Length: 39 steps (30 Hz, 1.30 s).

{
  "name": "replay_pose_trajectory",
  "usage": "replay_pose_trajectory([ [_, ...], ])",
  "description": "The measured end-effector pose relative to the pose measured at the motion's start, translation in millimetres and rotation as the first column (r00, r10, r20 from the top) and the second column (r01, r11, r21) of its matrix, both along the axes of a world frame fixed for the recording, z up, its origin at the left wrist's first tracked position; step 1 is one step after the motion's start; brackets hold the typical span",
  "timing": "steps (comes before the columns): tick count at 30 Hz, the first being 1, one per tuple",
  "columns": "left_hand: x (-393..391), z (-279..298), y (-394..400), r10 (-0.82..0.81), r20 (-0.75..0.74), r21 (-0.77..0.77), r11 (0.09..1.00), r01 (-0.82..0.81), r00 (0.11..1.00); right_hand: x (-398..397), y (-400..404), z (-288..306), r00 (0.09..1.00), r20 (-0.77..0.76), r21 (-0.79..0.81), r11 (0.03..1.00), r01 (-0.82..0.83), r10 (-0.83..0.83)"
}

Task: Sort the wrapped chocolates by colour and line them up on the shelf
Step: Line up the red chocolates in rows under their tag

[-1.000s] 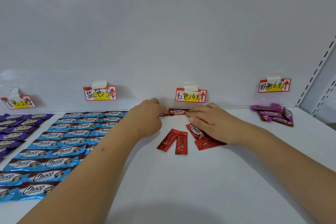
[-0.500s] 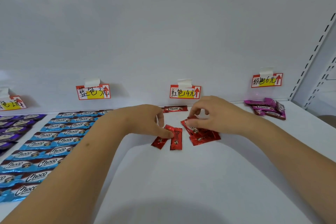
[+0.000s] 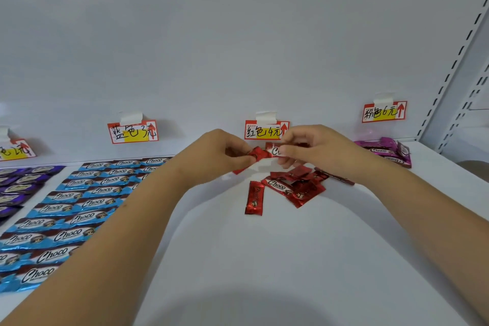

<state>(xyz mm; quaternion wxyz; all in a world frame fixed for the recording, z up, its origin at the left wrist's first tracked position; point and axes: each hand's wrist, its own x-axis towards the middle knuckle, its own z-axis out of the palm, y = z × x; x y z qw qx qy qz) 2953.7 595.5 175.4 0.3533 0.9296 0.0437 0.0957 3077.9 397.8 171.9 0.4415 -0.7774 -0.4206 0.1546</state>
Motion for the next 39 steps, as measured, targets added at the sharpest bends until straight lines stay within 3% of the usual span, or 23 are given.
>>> replay_pose_trajectory([
  [1, 1.4, -2.7, -2.0, 0.024, 0.059, 0.045, 0.999, -0.027, 0.998, 1.9, -0.2, -0.5, 0.999, -0.015, 0.023, 0.999, 0.04, -0.04],
  [3, 5.2, -10.4, -7.4, 0.027, 0.097, 0.277, 0.959, -0.053, 0.995, 8.6, -0.1, -4.2, 0.99, 0.064, 0.011, 0.992, 0.122, -0.122],
  [6, 9.3, -23.3, -12.3, 0.006, -0.024, 0.46, 0.888, 0.006, 1.0, 20.1, -0.4, -12.4, 0.971, 0.182, -0.079, 0.982, 0.172, -0.155],
  [14, 12.2, -27.5, -4.0, 0.022, -0.058, 0.424, 0.905, 0.005, 0.998, 34.9, -6.1, -22.3, 0.959, 0.255, -0.197, 0.965, 0.175, -0.121],
  [20, 14.5, -32.5, -2.1, 0.017, -0.053, 0.356, 0.934, 0.003, 0.998, 41.3, -4.9, -24.3, 0.955, 0.231, -0.106, 0.971, 0.213, -0.184],
  [25, 15.2, -35.3, -0.9, 0.032, -0.045, 0.297, 0.955, -0.017, 0.998, 46.4, -3.5, -31.2, 0.948, 0.251, -0.121, 0.965, 0.231, -0.195],
  [33, 13.1, -34.4, -0.7, 0.108, 0.047, 0.344, 0.931, -0.118, 0.993, 43.3, 8.7, -39.6, 0.926, 0.266, 0.005, 0.961, 0.276, -0.267],
  [36, 12.3, -33.9, 0.4, 0.127, 0.04, 0.367, 0.921, -0.133, 0.991, 39.8, 14.8, -43.3, 0.894, 0.373, -0.018, 0.961, 0.276, -0.25],
  [39, 10.5, -31.8, 1.5, 0.127, 0.035, 0.388, 0.912, -0.13, 0.991, 36.3, 13.9, -39.9, 0.766, 0.596, -0.028, 0.947, 0.32, -0.241],
])
